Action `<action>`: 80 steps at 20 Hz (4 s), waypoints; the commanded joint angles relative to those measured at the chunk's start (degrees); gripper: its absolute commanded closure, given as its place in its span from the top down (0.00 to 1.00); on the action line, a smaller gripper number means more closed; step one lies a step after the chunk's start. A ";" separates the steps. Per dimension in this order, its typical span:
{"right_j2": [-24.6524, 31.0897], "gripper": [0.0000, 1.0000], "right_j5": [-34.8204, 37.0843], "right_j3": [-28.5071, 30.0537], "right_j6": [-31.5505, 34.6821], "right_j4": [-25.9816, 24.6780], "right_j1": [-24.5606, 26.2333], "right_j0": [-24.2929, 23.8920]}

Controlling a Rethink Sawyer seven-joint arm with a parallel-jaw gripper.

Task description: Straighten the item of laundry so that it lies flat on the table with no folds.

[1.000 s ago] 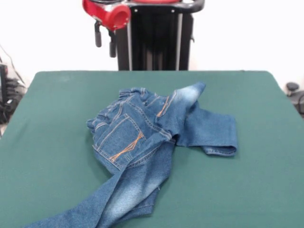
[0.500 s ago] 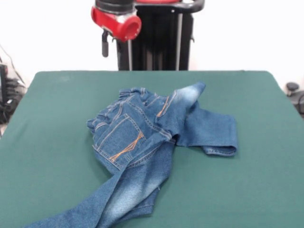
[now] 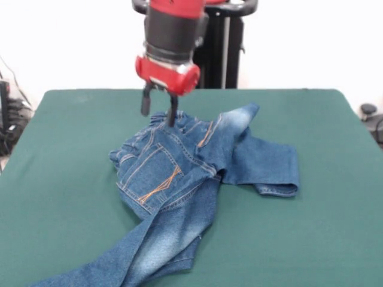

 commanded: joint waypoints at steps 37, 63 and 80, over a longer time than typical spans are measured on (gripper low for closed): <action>-29.35 1.00 46.95 -21.13 -2.11 31.26 39.72 5.13; -32.72 1.00 13.73 -10.47 -0.41 19.88 41.41 -0.45; -35.84 1.00 6.00 -6.36 1.55 7.33 40.11 -3.73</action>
